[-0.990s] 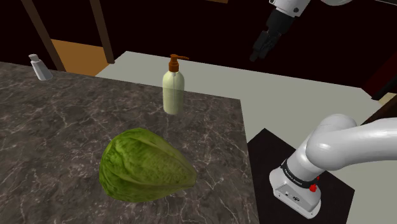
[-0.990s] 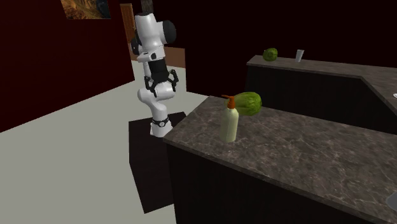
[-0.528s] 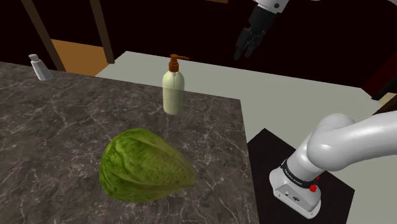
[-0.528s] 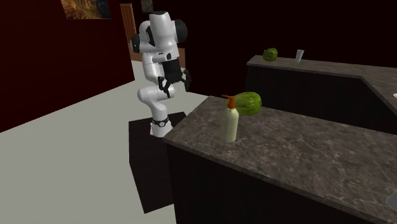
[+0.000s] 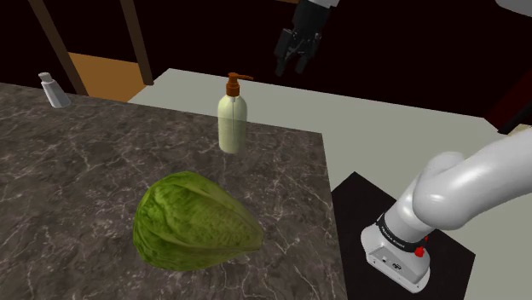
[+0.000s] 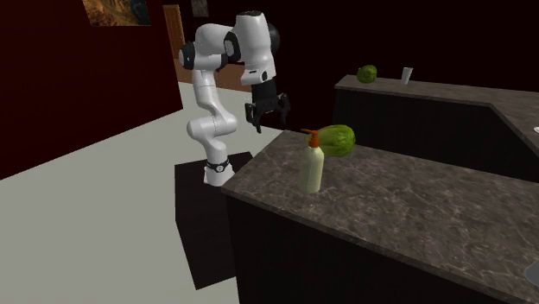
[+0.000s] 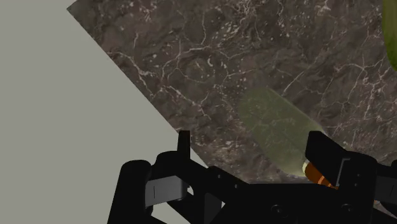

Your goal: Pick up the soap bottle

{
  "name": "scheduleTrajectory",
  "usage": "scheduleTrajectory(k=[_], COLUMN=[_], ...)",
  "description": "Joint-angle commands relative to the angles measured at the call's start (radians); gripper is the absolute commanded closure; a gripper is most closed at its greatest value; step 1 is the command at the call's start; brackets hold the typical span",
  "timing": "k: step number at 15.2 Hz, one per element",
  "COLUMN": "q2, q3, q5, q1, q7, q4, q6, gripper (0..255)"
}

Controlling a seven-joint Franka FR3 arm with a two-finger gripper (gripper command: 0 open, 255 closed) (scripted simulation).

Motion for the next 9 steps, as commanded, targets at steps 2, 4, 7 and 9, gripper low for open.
scheduleTrajectory(k=[2,4,7,9], q2=[0.1,0.167,0.275,0.351], q3=[0.043,0.071,0.109,0.133], q5=[0.002,-0.003,-0.019,-0.036], q1=[0.013,0.023,0.039,0.054], q7=[0.059,0.099,0.161,0.203], q4=[0.087,0.157,0.273,0.36], q6=[0.011,0.008,-0.003,-0.016], gripper=[0,0,0,0])
